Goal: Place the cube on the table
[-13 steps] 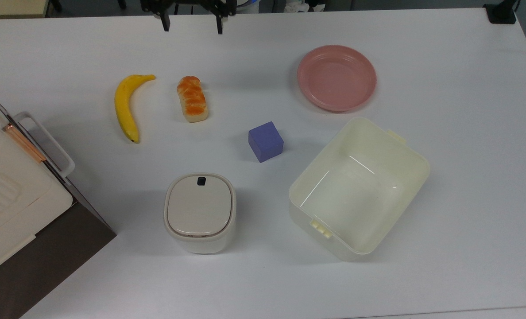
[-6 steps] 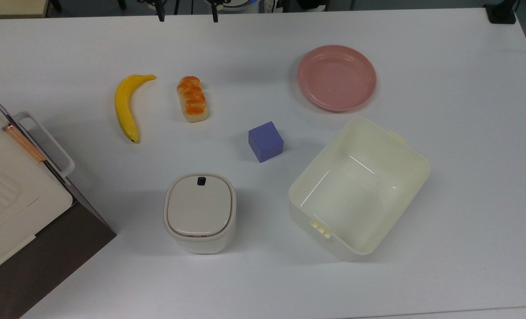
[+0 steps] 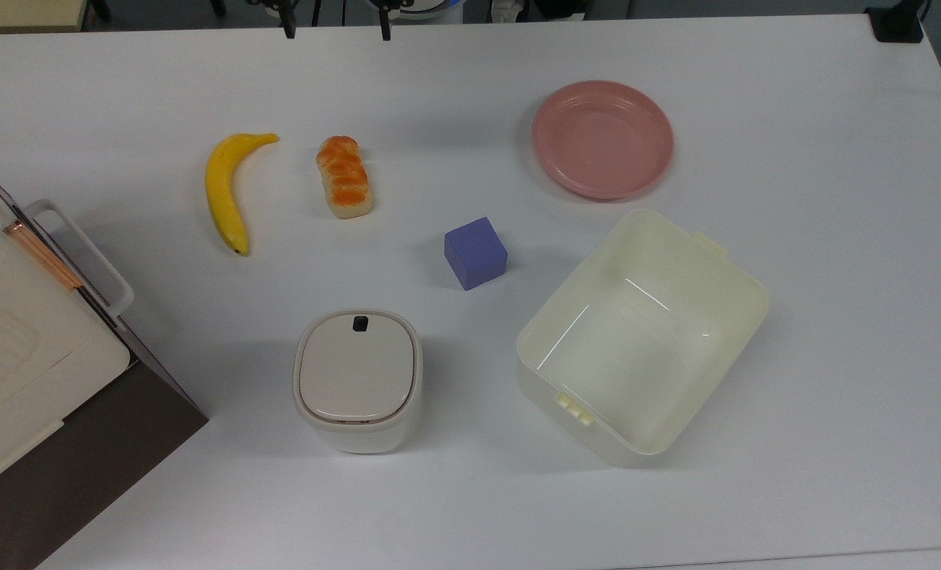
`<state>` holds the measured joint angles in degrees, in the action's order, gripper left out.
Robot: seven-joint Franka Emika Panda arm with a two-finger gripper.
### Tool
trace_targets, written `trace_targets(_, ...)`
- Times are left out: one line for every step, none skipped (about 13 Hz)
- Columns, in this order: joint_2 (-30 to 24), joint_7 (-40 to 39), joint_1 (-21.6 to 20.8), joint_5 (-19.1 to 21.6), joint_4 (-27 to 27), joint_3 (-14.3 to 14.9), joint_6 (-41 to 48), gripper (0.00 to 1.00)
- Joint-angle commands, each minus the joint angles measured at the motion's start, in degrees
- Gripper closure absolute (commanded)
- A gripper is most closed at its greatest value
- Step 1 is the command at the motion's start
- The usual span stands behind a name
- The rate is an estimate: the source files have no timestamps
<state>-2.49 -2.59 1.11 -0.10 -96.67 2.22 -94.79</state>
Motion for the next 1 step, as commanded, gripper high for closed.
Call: trace_targets(-1.11,1.53,-0.5,0.54,-1.24,-0.2,0.31,0.0)
